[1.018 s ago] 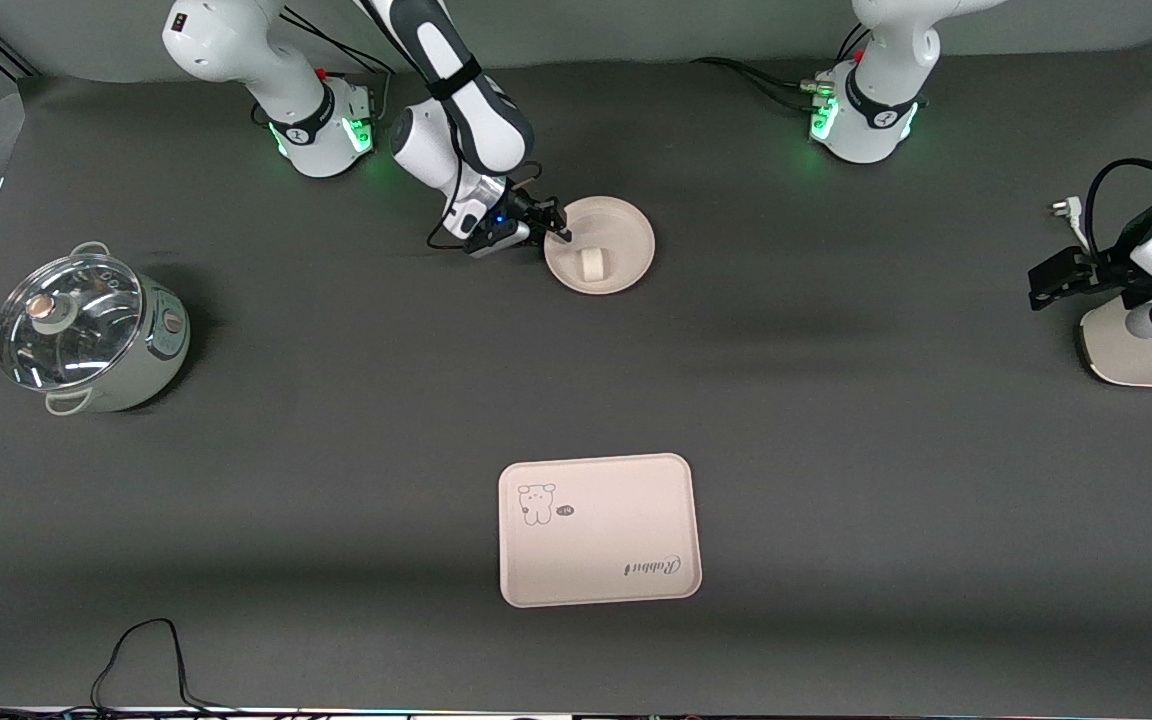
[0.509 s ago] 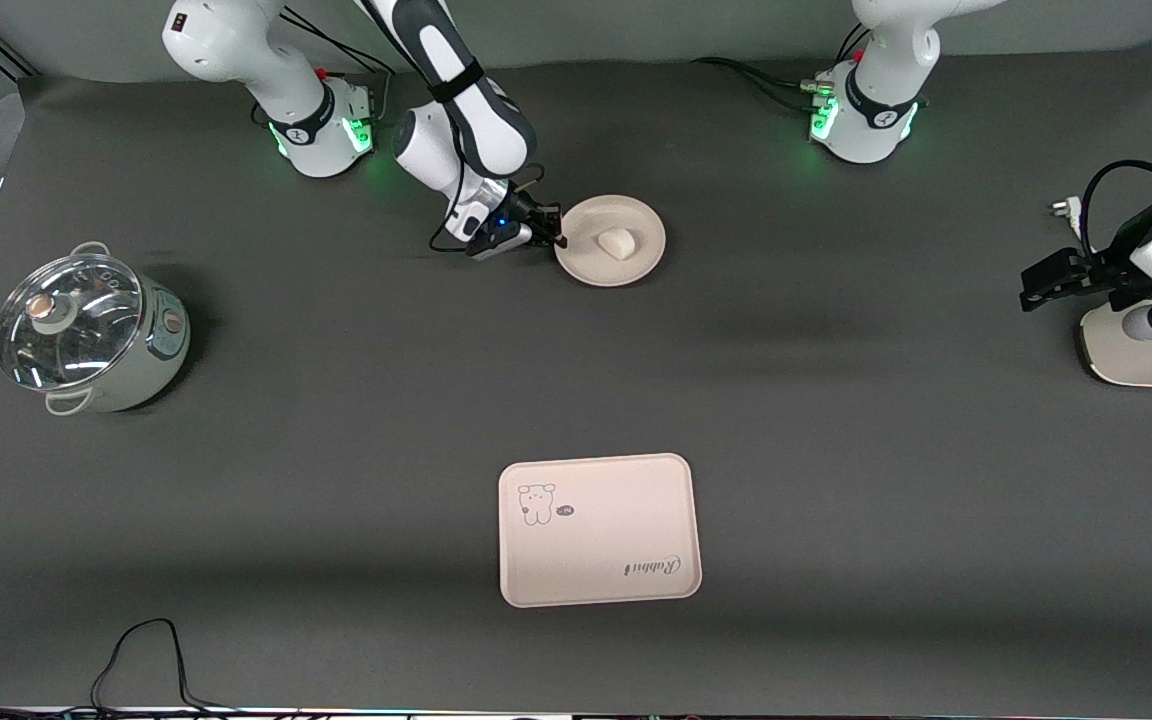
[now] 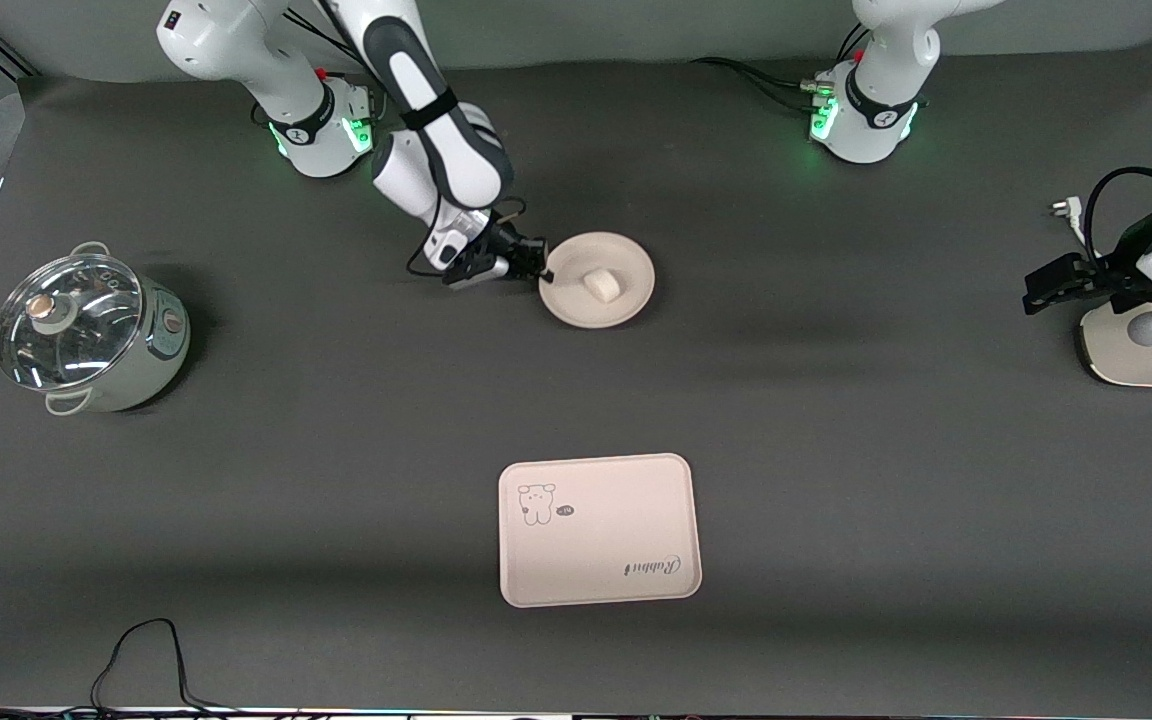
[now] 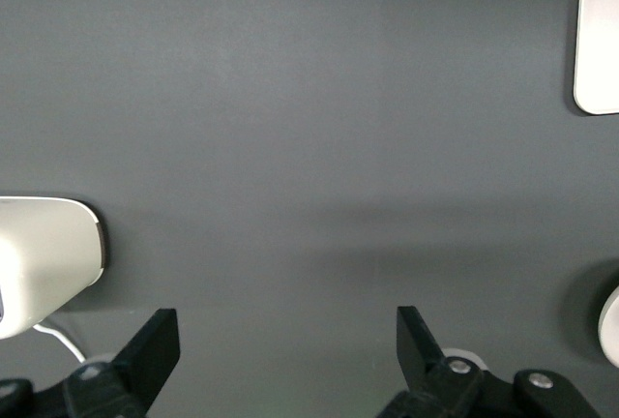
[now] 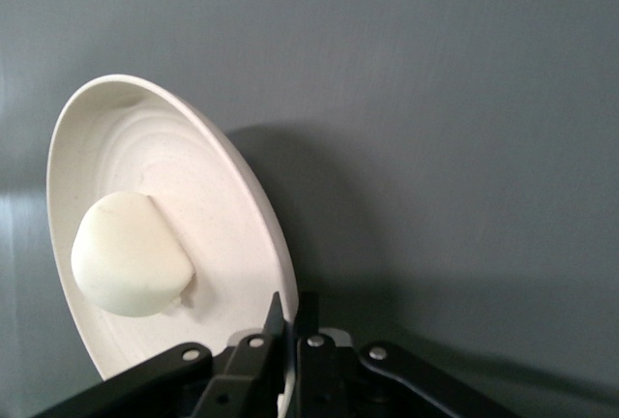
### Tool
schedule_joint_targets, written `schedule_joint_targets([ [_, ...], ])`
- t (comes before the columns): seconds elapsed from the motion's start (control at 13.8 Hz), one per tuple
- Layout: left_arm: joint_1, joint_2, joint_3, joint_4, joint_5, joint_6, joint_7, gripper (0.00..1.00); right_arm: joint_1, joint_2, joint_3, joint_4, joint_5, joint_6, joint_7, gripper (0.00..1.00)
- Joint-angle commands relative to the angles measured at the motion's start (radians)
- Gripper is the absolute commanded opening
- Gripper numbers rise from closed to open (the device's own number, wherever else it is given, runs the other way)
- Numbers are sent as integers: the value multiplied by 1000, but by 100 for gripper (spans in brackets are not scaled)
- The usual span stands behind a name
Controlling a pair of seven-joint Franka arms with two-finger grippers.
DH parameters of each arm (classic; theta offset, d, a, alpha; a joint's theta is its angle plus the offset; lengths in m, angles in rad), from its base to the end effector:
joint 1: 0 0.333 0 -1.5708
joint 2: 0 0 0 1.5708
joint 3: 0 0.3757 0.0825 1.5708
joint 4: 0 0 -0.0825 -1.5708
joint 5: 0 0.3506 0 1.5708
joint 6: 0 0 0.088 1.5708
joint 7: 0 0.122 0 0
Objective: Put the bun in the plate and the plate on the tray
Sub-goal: 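Lift the plate with the right gripper and carry it over the tray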
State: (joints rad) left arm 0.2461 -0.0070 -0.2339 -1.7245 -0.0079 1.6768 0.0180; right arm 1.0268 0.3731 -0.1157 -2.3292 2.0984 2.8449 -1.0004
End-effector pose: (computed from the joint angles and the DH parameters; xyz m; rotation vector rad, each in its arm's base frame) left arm 0.5218 0.0050 0.6141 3.1341 -0.0075 -0.0639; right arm 0.3255 0.3507 0.2342 -2.5228 0.1357 -0.1734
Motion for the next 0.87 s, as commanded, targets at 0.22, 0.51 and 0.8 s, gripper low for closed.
schedule_joint_targets([
  [0.22,5,4,-4,20,-14,-17,5,100,-143,-6,7,135,-611,-116,576,0],
  [0.51,5,4,-4,20,-14,-17,5,100,-262,-3,-1,304,-944,-290,874,0],
  [0.8,5,5,-4,19,-14,-17,5,100,-410,67,-1,577,-1224,-510,1078,0],
])
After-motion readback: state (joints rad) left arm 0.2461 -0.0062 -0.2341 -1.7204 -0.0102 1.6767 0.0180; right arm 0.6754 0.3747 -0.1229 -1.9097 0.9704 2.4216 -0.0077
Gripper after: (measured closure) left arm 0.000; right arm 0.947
